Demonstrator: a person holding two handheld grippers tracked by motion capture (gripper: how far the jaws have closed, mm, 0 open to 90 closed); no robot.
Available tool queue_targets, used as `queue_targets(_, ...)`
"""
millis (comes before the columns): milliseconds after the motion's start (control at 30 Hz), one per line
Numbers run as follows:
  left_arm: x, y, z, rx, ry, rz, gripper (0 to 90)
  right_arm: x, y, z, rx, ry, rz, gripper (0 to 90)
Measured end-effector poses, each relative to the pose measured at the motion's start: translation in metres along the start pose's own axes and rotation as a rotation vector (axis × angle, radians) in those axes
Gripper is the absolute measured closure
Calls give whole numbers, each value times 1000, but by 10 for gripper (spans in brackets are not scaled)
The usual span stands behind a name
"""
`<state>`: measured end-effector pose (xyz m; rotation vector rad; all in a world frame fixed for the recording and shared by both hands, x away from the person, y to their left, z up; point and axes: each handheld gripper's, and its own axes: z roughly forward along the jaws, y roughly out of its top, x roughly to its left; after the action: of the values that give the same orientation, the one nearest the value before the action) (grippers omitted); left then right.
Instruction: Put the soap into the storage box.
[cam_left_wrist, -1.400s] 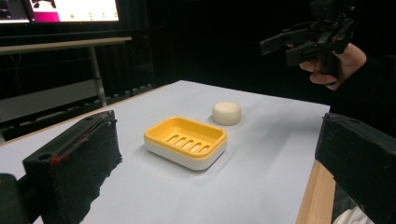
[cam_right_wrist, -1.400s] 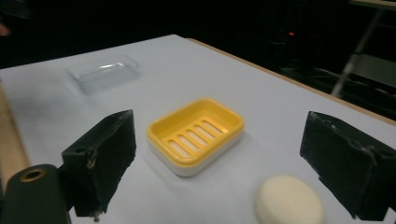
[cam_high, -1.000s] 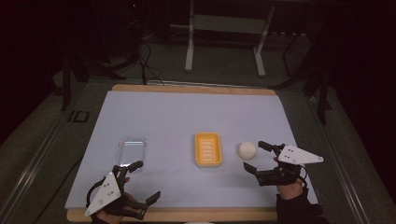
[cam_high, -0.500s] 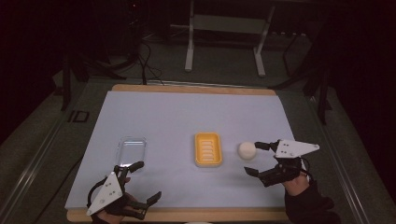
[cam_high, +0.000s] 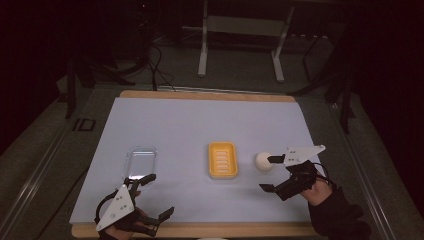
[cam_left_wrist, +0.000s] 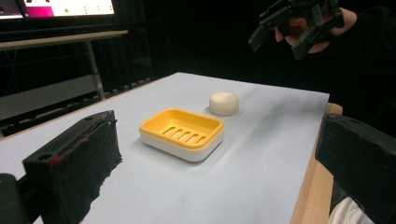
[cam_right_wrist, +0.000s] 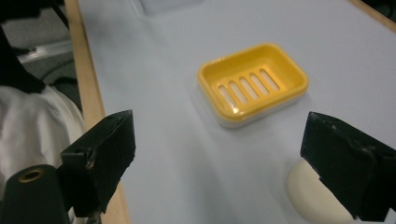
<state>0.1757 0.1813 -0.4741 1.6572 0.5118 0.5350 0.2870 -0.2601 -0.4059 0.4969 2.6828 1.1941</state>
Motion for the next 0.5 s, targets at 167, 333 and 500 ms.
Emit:
queue_targets(167, 0, 0, 0, 2, -1, 0, 1, -4, -2, 9, 92, 43, 1, 100)
queue_targets(333, 0, 0, 0, 4, 1, 0, 1, -6, -5, 20, 208, 113, -12, 100)
queue_targets(500, 0, 0, 0, 5, 3, 0, 1, -11, -8, 29, 308, 137, -11, 100)
